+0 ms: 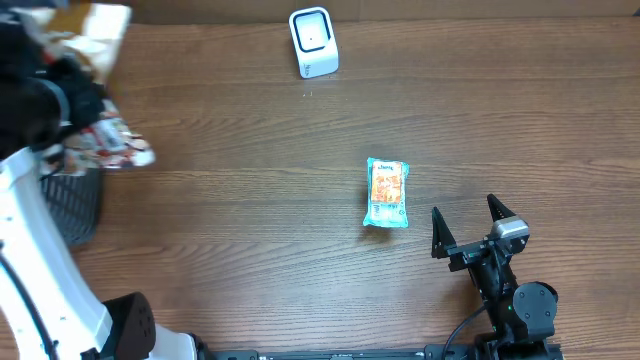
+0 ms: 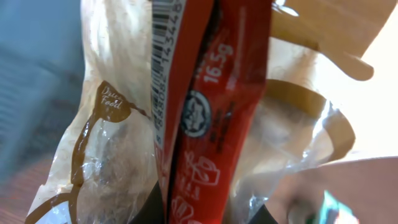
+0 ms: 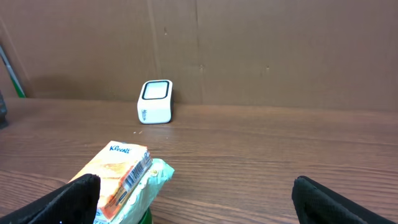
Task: Scan the item barcode
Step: 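Grasp the brown snack bag with red stick and place it on table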
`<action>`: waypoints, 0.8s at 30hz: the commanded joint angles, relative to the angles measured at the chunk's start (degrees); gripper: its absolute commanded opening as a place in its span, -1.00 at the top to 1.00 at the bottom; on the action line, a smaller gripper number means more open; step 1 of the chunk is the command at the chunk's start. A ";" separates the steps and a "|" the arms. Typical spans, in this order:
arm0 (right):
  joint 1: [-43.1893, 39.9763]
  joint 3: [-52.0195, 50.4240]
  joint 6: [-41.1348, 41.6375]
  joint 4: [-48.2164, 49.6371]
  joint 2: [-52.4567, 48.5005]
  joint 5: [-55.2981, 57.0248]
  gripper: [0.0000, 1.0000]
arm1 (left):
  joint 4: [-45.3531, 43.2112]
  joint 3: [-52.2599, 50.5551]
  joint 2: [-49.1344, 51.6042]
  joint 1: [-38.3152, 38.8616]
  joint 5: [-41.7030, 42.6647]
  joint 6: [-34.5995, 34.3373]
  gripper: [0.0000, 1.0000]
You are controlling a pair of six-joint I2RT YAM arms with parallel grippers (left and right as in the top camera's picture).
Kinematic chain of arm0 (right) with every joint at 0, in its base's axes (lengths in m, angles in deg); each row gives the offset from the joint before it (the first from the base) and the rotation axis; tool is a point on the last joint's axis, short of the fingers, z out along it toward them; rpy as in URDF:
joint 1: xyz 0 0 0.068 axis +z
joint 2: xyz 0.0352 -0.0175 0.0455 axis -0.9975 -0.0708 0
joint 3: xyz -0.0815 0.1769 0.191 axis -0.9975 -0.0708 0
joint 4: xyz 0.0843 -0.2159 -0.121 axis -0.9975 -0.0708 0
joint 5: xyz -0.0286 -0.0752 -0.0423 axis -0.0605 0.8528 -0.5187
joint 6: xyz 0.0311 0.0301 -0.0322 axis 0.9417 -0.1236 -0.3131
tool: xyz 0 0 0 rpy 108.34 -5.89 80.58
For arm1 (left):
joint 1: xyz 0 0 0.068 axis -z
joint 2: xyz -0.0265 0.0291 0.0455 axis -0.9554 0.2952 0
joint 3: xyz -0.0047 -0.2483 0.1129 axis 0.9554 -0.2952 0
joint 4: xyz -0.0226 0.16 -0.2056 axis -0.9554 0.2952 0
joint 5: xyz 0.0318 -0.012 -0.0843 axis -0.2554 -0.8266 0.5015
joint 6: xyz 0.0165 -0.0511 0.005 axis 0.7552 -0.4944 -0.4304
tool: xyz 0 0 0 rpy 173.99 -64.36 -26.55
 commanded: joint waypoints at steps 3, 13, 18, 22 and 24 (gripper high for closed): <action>-0.22 -0.61 0.17 0.22 0.46 0.31 -1.00 | 0.00 -9.35 0.63 9.86 -2.71 -5.95 0.92; -0.22 -0.61 0.17 0.20 0.46 0.31 -1.00 | -9.70 -33.86 0.63 24.48 -11.45 -14.75 0.92; -0.22 -0.61 0.17 0.20 0.46 0.31 -1.00 | -21.20 -48.02 0.63 29.57 -11.85 -17.55 0.92; -0.22 -0.61 0.17 0.20 0.46 0.31 -1.00 | -30.23 -57.64 0.66 31.34 -11.82 -20.24 0.92; -0.22 -0.61 0.17 0.20 0.46 0.31 -1.00 | -34.10 -61.79 0.66 31.39 -11.80 -20.50 0.92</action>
